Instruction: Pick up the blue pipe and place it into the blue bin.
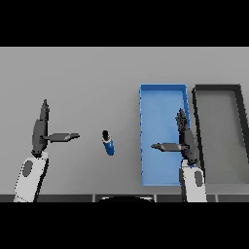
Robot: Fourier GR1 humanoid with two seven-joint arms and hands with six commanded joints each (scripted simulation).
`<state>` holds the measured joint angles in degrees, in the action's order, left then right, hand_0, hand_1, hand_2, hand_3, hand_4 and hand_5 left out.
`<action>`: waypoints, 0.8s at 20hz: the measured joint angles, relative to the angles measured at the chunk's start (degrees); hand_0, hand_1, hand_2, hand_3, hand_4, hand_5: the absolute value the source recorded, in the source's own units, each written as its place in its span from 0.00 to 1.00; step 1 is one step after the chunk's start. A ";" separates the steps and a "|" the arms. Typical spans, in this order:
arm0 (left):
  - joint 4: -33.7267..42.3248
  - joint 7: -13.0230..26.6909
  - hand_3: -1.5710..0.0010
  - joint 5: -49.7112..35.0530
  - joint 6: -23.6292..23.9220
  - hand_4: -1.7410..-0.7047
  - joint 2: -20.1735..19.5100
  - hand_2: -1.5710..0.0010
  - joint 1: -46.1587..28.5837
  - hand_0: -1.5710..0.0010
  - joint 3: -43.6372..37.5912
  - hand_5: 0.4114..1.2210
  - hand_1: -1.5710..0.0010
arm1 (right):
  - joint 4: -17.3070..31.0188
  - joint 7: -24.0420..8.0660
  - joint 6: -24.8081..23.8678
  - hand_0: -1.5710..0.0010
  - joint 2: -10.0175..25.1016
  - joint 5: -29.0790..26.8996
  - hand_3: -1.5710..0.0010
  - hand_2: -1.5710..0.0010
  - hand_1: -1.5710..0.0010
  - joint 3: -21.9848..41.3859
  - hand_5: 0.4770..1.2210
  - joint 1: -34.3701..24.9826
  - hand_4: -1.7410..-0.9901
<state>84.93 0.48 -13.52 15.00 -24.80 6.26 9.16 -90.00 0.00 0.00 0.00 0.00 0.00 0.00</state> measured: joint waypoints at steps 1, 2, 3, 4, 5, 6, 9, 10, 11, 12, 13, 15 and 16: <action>-0.03 -0.20 1.00 0.02 0.05 0.54 0.06 1.00 0.09 1.00 0.00 0.24 1.00 | 0.05 -0.07 -0.05 1.00 0.04 -0.05 1.00 1.00 1.00 -0.06 0.16 -0.09 0.65; -0.10 -0.24 1.00 0.06 0.07 0.54 0.11 1.00 0.21 1.00 0.03 0.24 1.00 | 0.14 -0.14 -0.03 1.00 0.11 -0.10 1.00 1.00 1.00 -0.14 0.16 -0.21 0.65; -0.19 -0.20 1.00 0.10 0.10 0.54 0.17 1.00 0.35 1.00 0.06 0.24 1.00 | 0.25 -0.20 0.01 1.00 0.19 -0.16 1.00 1.00 1.00 -0.23 0.16 -0.34 0.65; -0.30 -0.15 1.00 0.15 0.13 0.54 0.25 1.00 0.50 1.00 0.10 0.24 1.00 | 0.38 -0.24 0.05 1.00 0.26 -0.22 1.00 1.00 1.00 -0.32 0.16 -0.49 0.65; -0.42 -0.10 1.00 0.20 0.17 0.54 0.32 1.00 0.66 1.00 0.13 0.24 1.00 | 0.52 -0.27 0.09 1.00 0.34 -0.29 1.00 1.00 1.00 -0.43 0.16 -0.65 0.65; -0.24 0.24 1.00 0.19 0.11 0.54 0.10 1.00 0.87 1.00 0.14 0.24 1.00 | 0.37 -0.27 -0.05 1.00 0.28 -0.43 1.00 1.00 1.00 -0.55 0.16 -0.87 0.65; -0.99 -5.43 1.00 -2.84 -14.76 0.53 -7.46 1.00 -1.78 1.00 1.30 0.24 1.00 | -3.95 4.47 3.07 1.00 7.09 6.75 1.00 1.00 1.00 3.63 0.16 4.84 0.66; -1.41 -5.86 1.00 -3.20 -16.80 0.53 -8.16 1.00 -2.24 1.00 1.61 0.24 1.00 | -4.40 4.05 2.98 1.00 7.58 8.26 1.00 1.00 1.00 4.47 0.16 5.25 0.66; -1.44 -6.24 1.00 -3.28 -17.83 0.54 -8.39 1.00 -1.90 1.00 1.89 0.24 1.00 | -4.62 3.10 3.12 1.00 8.07 8.59 1.00 1.00 1.00 4.53 0.16 5.23 0.67; -1.03 -6.91 1.00 -2.85 -18.23 0.55 -8.60 1.00 -2.33 1.00 2.32 0.24 1.00 | -5.70 2.48 3.04 1.00 8.10 8.96 1.00 1.00 1.00 4.95 0.16 5.46 0.67; -1.26 -7.51 1.00 -2.73 -19.13 0.55 -9.23 1.00 -2.30 1.00 2.36 0.24 1.00 | -6.09 1.61 3.23 1.00 8.31 9.24 1.00 1.00 1.00 5.27 0.16 5.19 0.68; -0.55 -8.69 1.00 -1.84 -21.44 0.56 -10.19 1.00 -2.71 1.00 3.75 0.23 1.00 | -6.13 1.40 3.58 1.00 8.08 9.04 1.00 1.00 1.00 5.57 0.16 5.14 0.68; 0.26 -9.29 1.00 -2.02 -23.81 0.55 -10.96 1.00 -3.45 1.00 4.74 0.22 1.00 | -6.32 2.39 3.59 1.00 8.21 9.03 1.00 1.00 1.00 5.53 0.16 5.64 0.69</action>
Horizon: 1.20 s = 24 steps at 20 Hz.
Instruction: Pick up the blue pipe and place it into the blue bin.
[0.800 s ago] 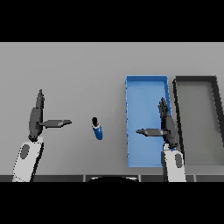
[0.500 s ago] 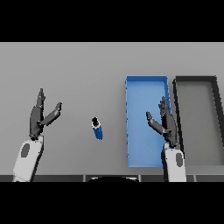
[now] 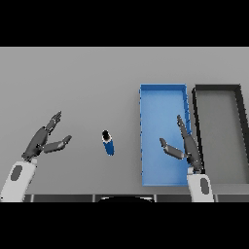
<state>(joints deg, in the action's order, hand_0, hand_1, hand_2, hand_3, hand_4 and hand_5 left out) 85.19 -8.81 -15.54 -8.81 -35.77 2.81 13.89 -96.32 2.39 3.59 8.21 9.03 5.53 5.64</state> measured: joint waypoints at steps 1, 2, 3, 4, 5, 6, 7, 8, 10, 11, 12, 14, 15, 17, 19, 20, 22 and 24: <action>1.23 0.57 1.00 0.02 -1.56 0.54 -0.46 1.00 -0.64 1.00 1.17 0.21 1.00 | 0.19 0.10 0.18 1.00 0.22 0.00 1.00 1.00 1.00 -0.04 0.17 -0.05 0.68; 3.10 0.66 1.00 -0.55 -3.26 0.53 -1.33 1.00 -1.47 1.00 1.97 0.20 1.00 | 0.34 1.20 0.31 1.00 0.36 0.22 1.00 1.00 1.00 0.09 0.17 0.64 0.68; 3.95 1.76 1.00 -0.45 -4.18 0.54 -1.48 1.00 -1.80 1.00 3.01 0.18 1.00 | 0.30 0.80 0.66 1.00 0.52 -0.34 1.00 1.00 1.00 -0.14 0.18 0.19 0.68; 5.36 3.03 1.00 -0.17 -4.85 0.54 -1.46 1.00 -1.62 1.00 4.25 0.16 1.00 | 0.84 1.25 1.11 1.00 0.45 -0.27 1.00 1.00 1.00 0.18 0.19 0.30 0.66; 6.48 4.68 1.00 0.16 -5.19 0.53 -1.65 1.00 -1.53 1.00 5.22 0.15 1.00 | 0.85 1.25 1.19 1.00 0.75 -0.65 1.00 1.00 1.00 -0.22 0.20 -0.68 0.65; 6.65 5.64 1.00 0.38 -5.58 0.53 -1.14 1.00 -1.16 1.00 6.11 0.14 1.00 | 1.21 1.12 1.20 1.00 0.36 -0.91 1.00 1.00 1.00 -0.21 0.21 -1.01 0.63; 7.50 5.22 1.00 0.89 -5.80 0.52 -0.54 1.00 -1.41 1.00 7.11 0.13 1.00 | 1.12 1.10 1.35 1.00 0.28 -1.19 1.00 1.00 1.00 -0.22 0.21 -1.47 0.62; 8.60 5.03 1.00 1.32 -6.20 0.52 -0.02 1.00 -1.67 1.00 8.28 0.12 1.00 | 1.24 1.65 1.41 1.00 0.38 -0.89 1.00 1.00 1.00 -0.08 0.22 -0.83 0.61; 8.58 8.02 1.00 2.63 -5.98 0.51 2.14 1.00 0.08 1.00 10.52 0.10 1.00 | 1.13 1.35 1.77 1.00 0.48 -1.38 1.00 1.00 1.00 -0.28 0.23 -0.90 0.60; 7.97 9.19 1.00 3.36 -5.81 0.52 3.22 1.00 0.75 1.00 11.38 0.09 1.00 | 0.70 1.17 1.38 1.00 0.04 -0.88 1.00 1.00 1.00 0.13 0.23 -0.78 0.59; 7.77 8.10 1.00 4.91 -5.47 0.52 4.25 1.00 0.40 1.00 12.51 0.09 1.00 | 0.54 1.47 1.28 1.00 -0.03 -0.68 1.00 1.00 1.00 0.26 0.24 -0.14 0.59; 6.97 6.80 1.00 6.39 -4.67 0.51 5.92 1.00 0.69 1.00 13.35 0.09 1.00 | -0.04 0.84 1.03 1.00 -0.30 -0.17 1.00 1.00 1.00 0.72 0.23 0.05 0.59; 6.13 6.65 1.00 7.40 -4.07 0.51 7.57 1.00 1.26 1.00 14.16 0.10 1.00 | 0.51 0.49 1.11 1.00 -0.09 -0.42 1.00 1.00 1.00 0.32 0.23 -0.06 0.59; 4.10 5.79 1.00 9.37 -2.84 0.50 9.82 1.00 2.08 1.00 15.04 0.11 1.00 | 0.14 0.24 1.30 1.00 -0.25 -0.95 1.00 1.00 1.00 0.24 0.23 -0.21 0.58; 2.35 5.18 1.00 10.53 -1.48 0.50 12.70 1.00 3.18 1.00 15.74 0.11 1.00 | 0.23 0.28 1.16 1.00 -0.11 -1.01 1.00 1.00 1.00 -0.07 0.24 -0.36 0.57; 2.40 5.02 1.00 10.70 -1.01 0.50 13.37 1.00 3.67 1.00 15.82 0.11 1.00 | -0.06 0.57 1.09 1.00 -0.19 -0.89 1.00 1.00 1.00 0.07 0.24 -0.17 0.56; -0.39 5.04 1.00 10.75 -1.08 0.51 15.47 1.00 5.44 1.00 15.89 0.11 1.00 | 0.38 0.95 1.33 1.00 0.08 -1.27 1.00 1.00 1.00 -0.35 0.24 -0.09 0.56; -3.54 3.33 1.00 12.70 -0.64 0.54 17.12 1.00 5.95 1.00 16.79 0.10 1.00 | 0.54 0.35 0.93 1.00 0.33 -0.80 1.00 1.00 1.00 -0.53 0.25 -0.15 0.56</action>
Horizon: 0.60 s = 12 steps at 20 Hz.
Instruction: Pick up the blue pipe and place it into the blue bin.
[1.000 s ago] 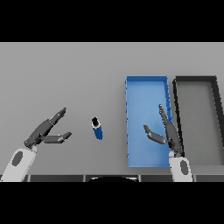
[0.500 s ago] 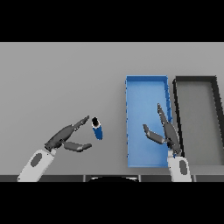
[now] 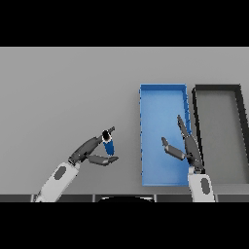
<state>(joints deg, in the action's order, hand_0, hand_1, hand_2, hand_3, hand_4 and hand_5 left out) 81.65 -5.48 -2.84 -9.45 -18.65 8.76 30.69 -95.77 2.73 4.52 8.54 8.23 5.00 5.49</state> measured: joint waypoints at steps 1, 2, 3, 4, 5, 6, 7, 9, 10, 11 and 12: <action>-0.84 -0.67 1.00 0.62 0.42 0.56 0.44 1.00 0.94 1.00 -0.08 0.10 1.00 | -0.48 0.00 0.52 1.00 -0.04 -0.46 1.00 1.00 1.00 0.17 0.25 0.46 0.55; -1.38 -0.27 1.00 1.61 0.96 0.56 1.01 1.00 1.49 1.00 0.41 0.10 1.00 | -0.68 -0.34 0.76 1.00 -0.18 -0.61 1.00 1.00 1.00 0.36 0.25 0.68 0.56; -2.11 -0.61 1.00 1.80 1.13 0.55 2.16 1.00 1.98 1.00 0.73 0.11 1.00 | -0.80 -0.81 0.74 1.00 0.17 -0.70 1.00 1.00 1.00 0.07 0.25 0.45 0.56; -2.92 -0.37 1.00 0.84 0.56 0.53 3.50 1.00 2.21 1.00 0.79 0.12 1.00 | -1.15 -0.44 0.65 1.00 0.21 -0.33 1.00 1.00 1.00 0.29 0.25 0.74 0.56; -3.99 0.32 0.99 0.13 0.35 0.51 4.23 0.98 3.24 1.00 0.27 0.15 1.00 | -1.02 -0.55 0.59 1.00 -0.05 -0.36 1.00 1.00 1.00 0.35 0.25 0.87 0.56; -5.07 -0.19 0.96 -0.53 0.01 0.48 5.17 0.95 3.48 1.00 0.07 0.19 1.00 | -1.45 -0.04 0.61 1.00 -0.23 -0.50 1.00 1.00 1.00 0.46 0.25 1.17 0.56; -5.04 -1.57 0.87 -1.42 -0.48 0.45 5.37 0.87 3.36 1.00 -0.32 0.24 0.94 | -1.97 0.03 0.55 1.00 -0.30 -0.49 1.00 1.00 1.00 0.57 0.25 1.47 0.56; -6.18 -0.73 0.56 -2.51 -0.69 0.34 6.94 0.60 3.75 0.78 -0.57 0.51 0.68 | -1.55 -0.54 0.60 1.00 -0.19 -0.62 1.00 1.00 1.00 0.35 0.25 1.46 0.56; -6.22 -1.30 0.47 -3.35 -0.65 0.28 8.01 0.48 3.17 0.63 -0.66 0.61 0.54 | -1.26 0.04 0.57 1.00 -0.02 -0.37 1.00 1.00 1.00 0.32 0.25 1.35 0.56; -6.24 -2.24 0.38 -3.53 -1.10 0.22 8.22 0.38 2.82 0.50 -0.69 0.69 0.44 | -1.38 0.00 0.56 1.00 0.13 -0.16 1.00 1.00 1.00 0.40 0.25 1.11 0.57; -6.19 -1.94 0.30 -3.69 -1.52 0.18 8.83 0.31 3.02 0.40 -0.70 0.75 0.35 | -1.61 0.14 0.40 1.00 0.61 0.12 1.00 1.00 1.00 0.17 0.25 1.41 0.58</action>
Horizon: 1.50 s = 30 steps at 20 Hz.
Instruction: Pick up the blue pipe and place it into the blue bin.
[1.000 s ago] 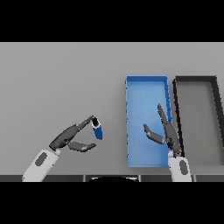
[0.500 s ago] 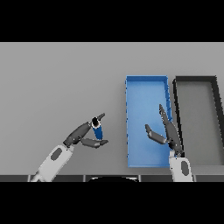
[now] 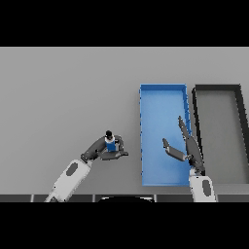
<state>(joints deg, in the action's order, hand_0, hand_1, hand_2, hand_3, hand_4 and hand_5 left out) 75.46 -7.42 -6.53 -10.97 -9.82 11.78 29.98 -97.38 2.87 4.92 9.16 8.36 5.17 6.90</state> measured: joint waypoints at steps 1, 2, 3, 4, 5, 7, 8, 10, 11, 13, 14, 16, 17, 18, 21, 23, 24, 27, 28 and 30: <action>0.22 1.41 0.25 0.36 0.31 0.15 0.83 0.25 0.08 0.32 0.29 0.80 0.28 | 0.85 -1.62 -0.12 1.00 0.08 -0.10 1.00 1.00 1.00 -0.35 0.25 -1.33 0.57; 0.59 0.45 0.20 0.31 0.31 0.12 0.02 0.20 -0.49 0.26 0.04 0.84 0.22 | 0.47 0.04 0.35 1.00 -0.31 -0.28 1.00 1.00 1.00 0.18 0.25 -0.03 0.58; 1.15 -0.82 0.17 0.41 0.12 0.10 -0.60 0.16 -1.23 0.21 0.47 0.87 0.18 | 0.07 0.03 0.07 1.00 -0.32 -0.08 1.00 1.00 1.00 0.22 0.25 -0.17 0.59; 1.31 -0.43 0.14 1.29 0.79 0.08 -0.74 0.13 -0.82 0.16 0.75 0.90 0.14 | -0.15 -0.19 0.04 1.00 0.11 0.02 1.00 1.00 1.00 0.02 0.25 -0.09 0.60; 1.38 0.05 0.12 1.32 1.25 0.07 -0.25 0.10 -0.49 0.13 0.86 0.92 0.11 | 0.25 -0.82 -0.23 1.00 -0.08 0.46 1.00 1.00 1.00 0.19 0.25 -0.79 0.60; 3.45 -2.27 0.10 0.61 1.06 0.05 -0.46 0.06 -1.58 0.08 1.15 0.95 0.07 | 0.85 -0.78 -0.11 1.00 0.15 0.58 1.00 1.00 1.00 0.10 0.25 -0.77 0.61; 4.36 -1.92 0.09 1.08 1.70 0.04 -0.08 0.05 -1.28 0.07 1.58 0.96 0.06 | 0.62 -0.88 -0.03 1.00 -0.23 0.22 1.00 1.00 1.00 0.21 0.24 -1.12 0.62; 6.52 -2.71 0.08 0.45 1.71 0.03 0.25 0.03 -0.69 0.04 1.71 0.97 0.04 | 1.12 -0.87 0.29 1.00 0.18 -0.50 1.00 1.00 1.00 -0.44 0.25 -2.16 0.61; 6.63 -2.39 0.08 0.39 1.95 0.03 1.07 0.03 0.26 0.03 1.76 0.98 0.03 | 1.79 -0.28 0.41 1.00 0.18 -0.40 1.00 1.00 1.00 -0.47 0.25 -1.56 0.61; 9.24 -2.74 0.08 -0.52 1.51 0.02 1.34 0.02 1.17 0.02 2.01 0.99 0.02 | 1.66 -0.65 -0.22 1.00 0.34 1.01 1.00 1.00 1.00 -0.03 0.26 -1.66 0.62; 9.46 -1.94 0.08 -0.52 1.33 0.02 1.62 0.01 1.87 0.02 2.23 0.99 0.02 | 2.29 -0.60 -0.40 1.00 0.49 1.18 1.00 1.00 1.00 -0.28 0.27 -1.95 0.62; 12.15 0.08 0.08 -1.22 1.82 0.02 1.83 0.01 3.07 0.01 2.49 0.99 0.01 | 2.20 0.40 -0.72 1.00 0.27 2.07 1.00 1.00 1.00 0.27 0.28 -1.64 0.62; 12.47 1.39 0.08 -1.67 1.73 0.02 1.97 0.01 3.39 0.01 2.60 0.99 0.01 | 2.22 0.51 -0.60 1.00 0.50 2.18 1.00 1.00 1.00 0.27 0.28 -1.57 0.62; 13.35 2.61 0.08 -2.14 1.75 0.02 1.99 0.01 4.05 0.01 2.55 1.00 0.01 | 2.30 0.85 -0.40 1.00 0.86 2.01 1.00 1.00 1.00 0.01 0.28 -0.99 0.62; 14.68 5.40 0.08 -2.19 1.83 0.01 1.72 0.00 4.92 0.00 3.15 1.00 0.00 | 3.00 2.38 -0.15 1.00 0.72 0.97 1.00 1.00 1.00 -0.59 0.28 -1.68 0.62; 15.79 7.25 0.08 -2.85 1.82 0.01 1.35 0.00 4.77 0.00 3.39 1.00 0.00 | 3.37 1.68 1.35 1.00 1.03 0.06 1.00 1.00 1.00 -0.38 0.28 -2.05 0.63; 15.52 8.12 0.08 -2.33 2.13 0.01 1.65 0.00 5.17 0.00 3.76 1.00 0.00 | 3.58 1.44 1.66 1.00 1.09 -0.15 1.00 1.00 1.00 -0.38 0.28 -2.33 0.63; 15.26 7.65 0.08 -2.35 2.24 0.01 1.47 0.00 4.37 0.00 4.01 1.00 0.00 | 3.96 1.49 1.72 1.00 0.73 -0.05 1.00 1.00 1.00 -0.06 0.28 -2.82 0.65; 15.33 7.39 0.08 -2.65 2.08 0.01 1.14 0.00 4.50 0.00 3.77 1.00 0.00 | 3.94 1.83 1.78 1.00 0.95 -0.12 1.00 1.00 1.00 -0.23 0.28 -2.48 0.66; 15.74 7.32 0.08 -2.64 2.35 0.01 0.90 0.00 4.48 0.00 3.83 1.00 0.00 | 4.76 1.58 1.97 1.00 1.26 -0.78 1.00 1.00 1.00 -0.92 0.28 -3.37 0.70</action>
<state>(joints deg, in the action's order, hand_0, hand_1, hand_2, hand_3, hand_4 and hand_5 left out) 91.20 -0.10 -9.17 -8.62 -8.92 16.26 33.81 -92.62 4.46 6.89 10.42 7.58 4.25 3.53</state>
